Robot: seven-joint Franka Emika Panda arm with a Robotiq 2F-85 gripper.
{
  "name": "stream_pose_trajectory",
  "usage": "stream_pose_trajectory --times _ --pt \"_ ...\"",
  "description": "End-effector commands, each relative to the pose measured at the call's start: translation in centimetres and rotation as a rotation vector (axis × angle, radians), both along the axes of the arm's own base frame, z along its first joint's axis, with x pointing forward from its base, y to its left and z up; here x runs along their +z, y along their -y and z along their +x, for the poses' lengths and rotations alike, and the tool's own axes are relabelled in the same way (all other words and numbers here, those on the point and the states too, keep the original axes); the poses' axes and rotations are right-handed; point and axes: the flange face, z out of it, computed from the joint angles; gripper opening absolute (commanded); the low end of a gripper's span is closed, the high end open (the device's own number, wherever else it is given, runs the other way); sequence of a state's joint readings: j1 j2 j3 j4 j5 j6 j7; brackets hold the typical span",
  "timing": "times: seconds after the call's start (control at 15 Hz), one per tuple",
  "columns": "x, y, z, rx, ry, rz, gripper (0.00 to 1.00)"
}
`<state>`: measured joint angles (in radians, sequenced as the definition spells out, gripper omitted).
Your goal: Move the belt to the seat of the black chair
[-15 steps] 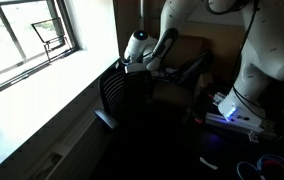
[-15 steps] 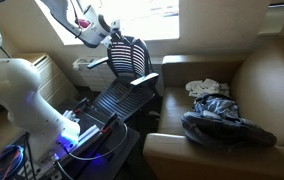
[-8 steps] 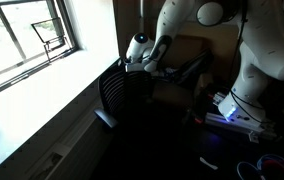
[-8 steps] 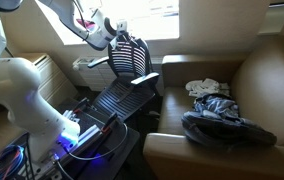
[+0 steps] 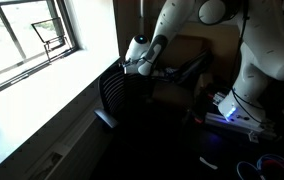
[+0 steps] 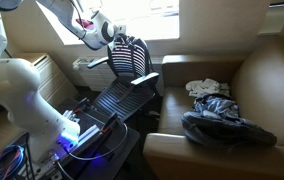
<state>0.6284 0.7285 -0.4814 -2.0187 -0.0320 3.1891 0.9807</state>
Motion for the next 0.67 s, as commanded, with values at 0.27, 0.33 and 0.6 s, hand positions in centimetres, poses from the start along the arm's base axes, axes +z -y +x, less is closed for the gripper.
stream_pose_trajectory --times 0.27,0.33,0.6 --pt "1.8 1.2 0.9 0.009 -0.061 0.053 0.12" --pt "2.7 1.4 1.1 0.020 -0.060 0.054 0.08" --pt "10.1 2.4 0.3 0.060 -0.104 -0.002 0.05"
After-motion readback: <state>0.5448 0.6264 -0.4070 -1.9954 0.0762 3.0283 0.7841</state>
